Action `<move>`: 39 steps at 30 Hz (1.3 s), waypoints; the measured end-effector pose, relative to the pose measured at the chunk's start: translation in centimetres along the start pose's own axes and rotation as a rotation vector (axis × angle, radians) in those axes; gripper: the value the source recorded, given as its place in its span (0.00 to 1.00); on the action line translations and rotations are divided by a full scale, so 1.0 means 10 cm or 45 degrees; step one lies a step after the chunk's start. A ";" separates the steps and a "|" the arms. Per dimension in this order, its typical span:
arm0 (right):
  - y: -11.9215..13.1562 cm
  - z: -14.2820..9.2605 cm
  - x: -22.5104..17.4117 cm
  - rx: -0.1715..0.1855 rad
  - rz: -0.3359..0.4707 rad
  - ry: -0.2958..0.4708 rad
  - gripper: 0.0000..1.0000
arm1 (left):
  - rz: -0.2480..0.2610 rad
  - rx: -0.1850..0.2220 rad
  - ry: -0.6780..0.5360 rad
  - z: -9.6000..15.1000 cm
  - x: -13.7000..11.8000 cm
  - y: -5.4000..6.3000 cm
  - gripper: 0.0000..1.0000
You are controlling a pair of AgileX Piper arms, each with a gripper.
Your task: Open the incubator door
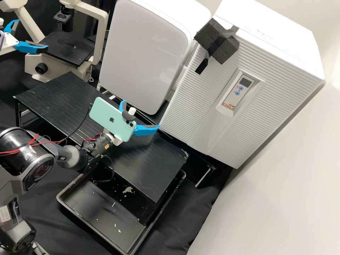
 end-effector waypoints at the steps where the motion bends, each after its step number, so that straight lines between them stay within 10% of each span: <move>1: 0.00 0.00 0.00 0.000 0.000 0.000 1.00 | 0.000 0.000 0.000 0.00 0.00 0.00 1.00; 14: 0.13 -0.11 -0.05 0.001 0.039 0.023 1.00 | 0.000 0.000 0.000 0.00 0.00 0.00 1.00; 26: 0.85 -0.72 0.01 0.131 0.542 -0.016 1.00 | 0.000 0.000 0.000 0.00 0.00 0.00 1.00; 39: 0.83 -1.54 0.08 0.059 0.735 -0.126 1.00 | 0.000 0.000 0.000 0.00 0.00 0.00 1.00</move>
